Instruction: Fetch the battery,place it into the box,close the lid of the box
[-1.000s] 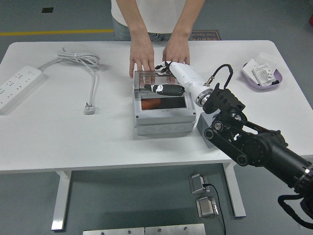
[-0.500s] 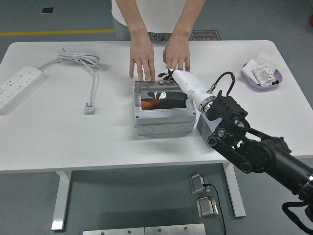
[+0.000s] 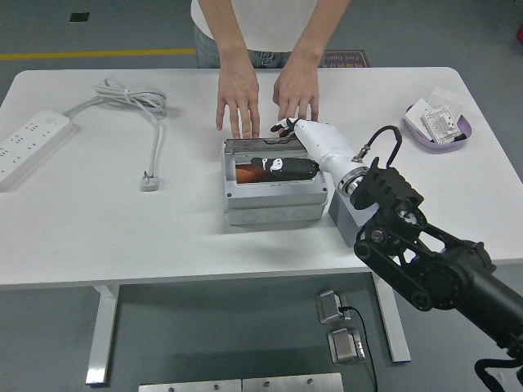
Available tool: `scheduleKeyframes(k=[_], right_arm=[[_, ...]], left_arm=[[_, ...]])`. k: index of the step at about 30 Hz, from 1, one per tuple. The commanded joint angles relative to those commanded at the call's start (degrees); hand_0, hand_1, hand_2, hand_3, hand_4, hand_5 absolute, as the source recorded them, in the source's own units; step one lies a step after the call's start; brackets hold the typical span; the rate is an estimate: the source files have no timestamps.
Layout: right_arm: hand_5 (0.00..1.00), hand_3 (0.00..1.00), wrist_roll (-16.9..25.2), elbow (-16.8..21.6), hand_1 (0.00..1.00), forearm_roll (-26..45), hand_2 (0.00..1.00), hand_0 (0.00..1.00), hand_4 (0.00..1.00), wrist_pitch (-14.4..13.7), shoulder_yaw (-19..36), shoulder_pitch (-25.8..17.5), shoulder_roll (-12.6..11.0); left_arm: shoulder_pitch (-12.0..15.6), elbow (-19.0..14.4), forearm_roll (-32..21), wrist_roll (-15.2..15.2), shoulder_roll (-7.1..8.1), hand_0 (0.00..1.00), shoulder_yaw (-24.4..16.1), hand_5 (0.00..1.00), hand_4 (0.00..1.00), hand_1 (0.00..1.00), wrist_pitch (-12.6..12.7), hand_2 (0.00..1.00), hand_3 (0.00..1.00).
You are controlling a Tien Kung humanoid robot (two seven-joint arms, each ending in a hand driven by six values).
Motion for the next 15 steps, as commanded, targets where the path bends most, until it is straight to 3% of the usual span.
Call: scheduleKeyframes(k=[15], right_arm=[[0.788,0.758,-0.1,-1.2,0.668,1.0,0.698,0.745,0.987,-0.1,-0.1,-2.3,1.0]], left_arm=[[0.0,0.0,-0.2,0.2,-0.11,0.626,0.0,0.096,0.7,0.634,0.1,0.532,0.622]])
